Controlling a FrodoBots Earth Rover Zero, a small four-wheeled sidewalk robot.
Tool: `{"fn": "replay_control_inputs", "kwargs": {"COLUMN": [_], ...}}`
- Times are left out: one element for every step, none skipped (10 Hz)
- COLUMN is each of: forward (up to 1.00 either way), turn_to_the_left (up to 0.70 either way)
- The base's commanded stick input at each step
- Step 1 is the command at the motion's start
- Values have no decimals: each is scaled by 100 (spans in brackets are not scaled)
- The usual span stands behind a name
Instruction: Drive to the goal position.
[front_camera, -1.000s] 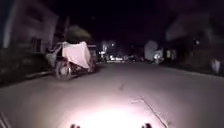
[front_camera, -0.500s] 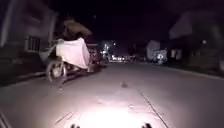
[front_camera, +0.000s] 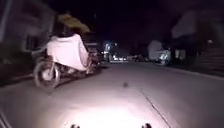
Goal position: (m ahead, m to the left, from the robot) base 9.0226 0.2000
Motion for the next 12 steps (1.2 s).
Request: {"fn": "replay_control_inputs", "kwargs": {"forward": [85,85,85,85,85,85,85,85,85,85,85,85], "turn_to_the_left": [0,0,0,0,0,0,0,0,0,0,0,-20]}}
